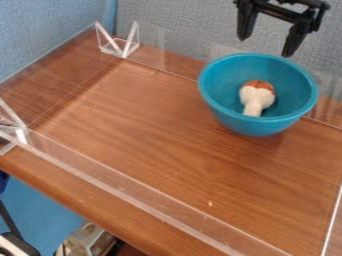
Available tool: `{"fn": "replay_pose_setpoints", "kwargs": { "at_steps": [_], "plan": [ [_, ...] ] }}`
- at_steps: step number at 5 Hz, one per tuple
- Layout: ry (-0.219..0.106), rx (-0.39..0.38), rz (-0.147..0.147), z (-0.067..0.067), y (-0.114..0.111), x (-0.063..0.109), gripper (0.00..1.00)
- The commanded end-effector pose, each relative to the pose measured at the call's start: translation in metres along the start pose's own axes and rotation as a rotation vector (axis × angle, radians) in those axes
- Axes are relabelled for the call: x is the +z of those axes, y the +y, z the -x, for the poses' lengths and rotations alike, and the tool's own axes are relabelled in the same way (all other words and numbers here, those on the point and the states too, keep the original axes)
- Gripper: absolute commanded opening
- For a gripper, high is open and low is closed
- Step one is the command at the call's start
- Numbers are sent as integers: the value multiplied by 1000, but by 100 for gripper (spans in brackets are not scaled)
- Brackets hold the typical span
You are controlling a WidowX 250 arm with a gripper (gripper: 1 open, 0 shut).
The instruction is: Put the mushroom in the blue bowl
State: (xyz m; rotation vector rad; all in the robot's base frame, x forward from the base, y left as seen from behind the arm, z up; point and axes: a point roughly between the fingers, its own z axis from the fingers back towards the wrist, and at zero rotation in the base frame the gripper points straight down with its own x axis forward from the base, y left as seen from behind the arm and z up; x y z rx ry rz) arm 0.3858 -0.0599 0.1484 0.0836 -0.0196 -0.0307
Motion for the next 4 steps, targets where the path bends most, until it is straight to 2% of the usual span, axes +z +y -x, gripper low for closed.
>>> {"fn": "replay_pose_setpoints", "kwargs": {
  "at_steps": [1, 2, 3, 4],
  "plan": [
    [-95, 30, 13, 11, 13, 35, 100],
    [-95, 56, 18, 21, 23, 35, 100],
    [-100, 57, 22, 21, 26, 42, 100],
    [-104, 54, 18, 16, 31, 47, 100]
  ]
}}
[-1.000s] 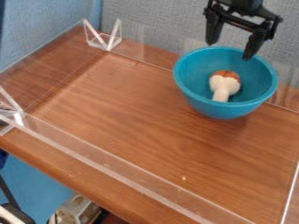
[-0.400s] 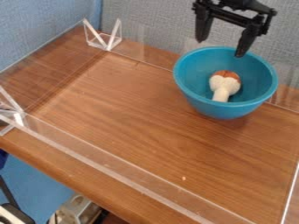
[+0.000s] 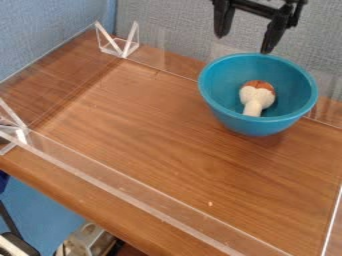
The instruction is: Put the mushroom in the blue bowl
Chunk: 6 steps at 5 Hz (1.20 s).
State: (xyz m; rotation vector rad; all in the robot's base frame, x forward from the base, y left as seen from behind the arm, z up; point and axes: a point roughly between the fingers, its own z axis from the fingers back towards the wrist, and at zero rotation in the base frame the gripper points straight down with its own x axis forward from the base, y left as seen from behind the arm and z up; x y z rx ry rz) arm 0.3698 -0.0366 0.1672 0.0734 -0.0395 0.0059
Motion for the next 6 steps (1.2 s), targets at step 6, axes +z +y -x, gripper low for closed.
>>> {"fn": "replay_pose_setpoints", "kwargs": {
  "at_steps": [6],
  "plan": [
    [-49, 130, 6, -31, 64, -21, 100]
  ]
}}
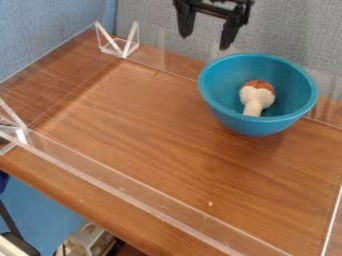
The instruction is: Put the mushroom in the blue bowl
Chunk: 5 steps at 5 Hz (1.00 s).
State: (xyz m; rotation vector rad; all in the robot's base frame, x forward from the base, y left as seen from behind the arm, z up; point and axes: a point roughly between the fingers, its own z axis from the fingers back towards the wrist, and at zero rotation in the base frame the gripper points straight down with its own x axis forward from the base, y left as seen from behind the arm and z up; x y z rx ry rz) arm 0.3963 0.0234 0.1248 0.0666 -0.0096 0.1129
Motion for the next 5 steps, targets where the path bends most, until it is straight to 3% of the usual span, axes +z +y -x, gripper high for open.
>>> {"fn": "replay_pose_setpoints", "kwargs": {
  "at_steps": [1, 4, 5],
  "plan": [
    [-77, 104, 9, -18, 11, 16, 100],
    [-82, 181, 17, -16, -14, 23, 100],
    [-76, 167, 1, 6, 4, 26, 100]
  ]
}}
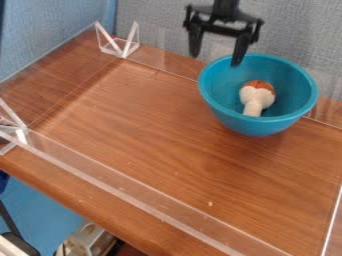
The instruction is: Put the mushroom in the blue bowl
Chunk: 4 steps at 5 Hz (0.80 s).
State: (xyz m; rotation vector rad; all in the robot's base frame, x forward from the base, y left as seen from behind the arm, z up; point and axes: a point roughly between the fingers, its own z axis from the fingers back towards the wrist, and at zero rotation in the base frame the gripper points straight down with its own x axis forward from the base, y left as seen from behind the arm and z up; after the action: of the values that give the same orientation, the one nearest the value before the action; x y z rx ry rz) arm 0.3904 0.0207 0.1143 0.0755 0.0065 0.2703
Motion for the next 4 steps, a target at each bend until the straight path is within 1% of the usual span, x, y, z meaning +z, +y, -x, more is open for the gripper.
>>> {"fn": "replay_pose_setpoints", "kwargs": {
  "at_steps": [1, 2, 3, 4],
  "plan": [
    [-124, 34, 13, 23, 36, 46, 100],
    [-126, 25, 12, 55, 66, 42, 100],
    [-138, -3, 29, 83, 81, 49, 100],
    [-147, -77, 48, 96, 87, 58, 100]
  ]
}}
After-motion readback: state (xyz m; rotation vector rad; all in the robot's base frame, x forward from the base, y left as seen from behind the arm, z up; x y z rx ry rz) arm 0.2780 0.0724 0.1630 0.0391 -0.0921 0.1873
